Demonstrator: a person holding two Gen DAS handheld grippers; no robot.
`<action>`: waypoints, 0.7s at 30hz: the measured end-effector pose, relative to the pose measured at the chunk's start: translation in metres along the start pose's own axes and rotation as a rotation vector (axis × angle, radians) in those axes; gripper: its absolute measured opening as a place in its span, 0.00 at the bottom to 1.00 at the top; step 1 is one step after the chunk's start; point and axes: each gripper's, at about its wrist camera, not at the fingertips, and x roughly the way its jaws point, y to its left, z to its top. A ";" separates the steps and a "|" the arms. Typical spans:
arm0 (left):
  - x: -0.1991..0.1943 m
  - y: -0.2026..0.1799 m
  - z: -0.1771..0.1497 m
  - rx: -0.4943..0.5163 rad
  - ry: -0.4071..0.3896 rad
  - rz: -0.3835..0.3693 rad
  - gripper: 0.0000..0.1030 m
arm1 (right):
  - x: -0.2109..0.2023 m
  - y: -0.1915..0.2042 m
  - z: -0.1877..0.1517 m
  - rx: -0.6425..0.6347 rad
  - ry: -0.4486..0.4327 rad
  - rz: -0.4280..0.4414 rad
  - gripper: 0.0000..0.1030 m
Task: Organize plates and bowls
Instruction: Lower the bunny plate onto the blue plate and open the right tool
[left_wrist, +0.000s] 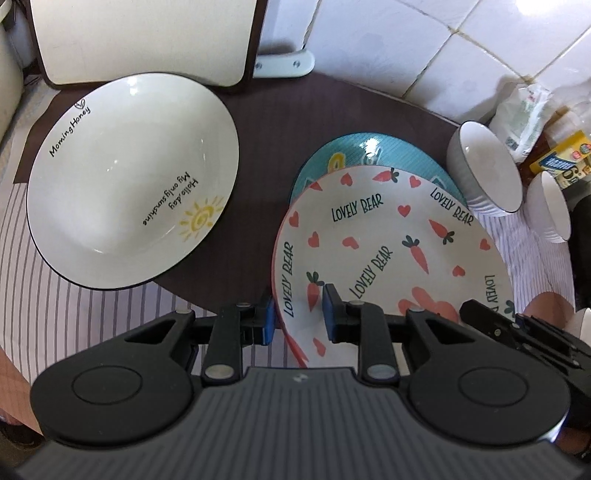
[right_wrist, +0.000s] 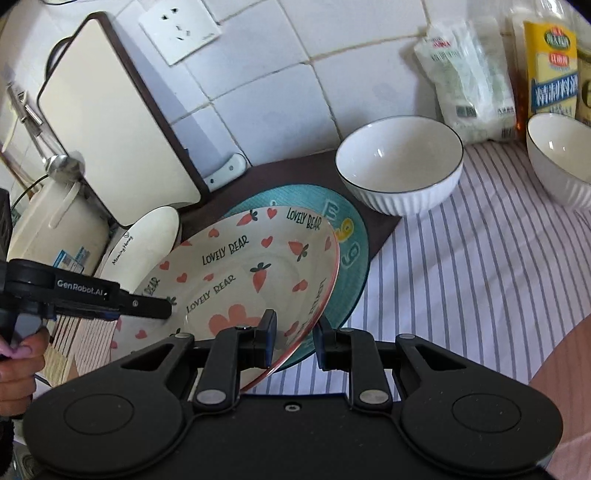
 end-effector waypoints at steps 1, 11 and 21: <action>0.001 -0.001 0.000 -0.001 0.002 0.004 0.23 | 0.002 0.000 0.000 -0.010 0.005 -0.005 0.25; 0.014 0.005 0.001 -0.091 0.043 -0.040 0.22 | 0.006 0.004 0.007 -0.060 0.010 -0.076 0.25; 0.018 -0.003 -0.001 -0.099 0.048 -0.004 0.22 | 0.016 0.012 0.012 -0.185 0.017 -0.191 0.33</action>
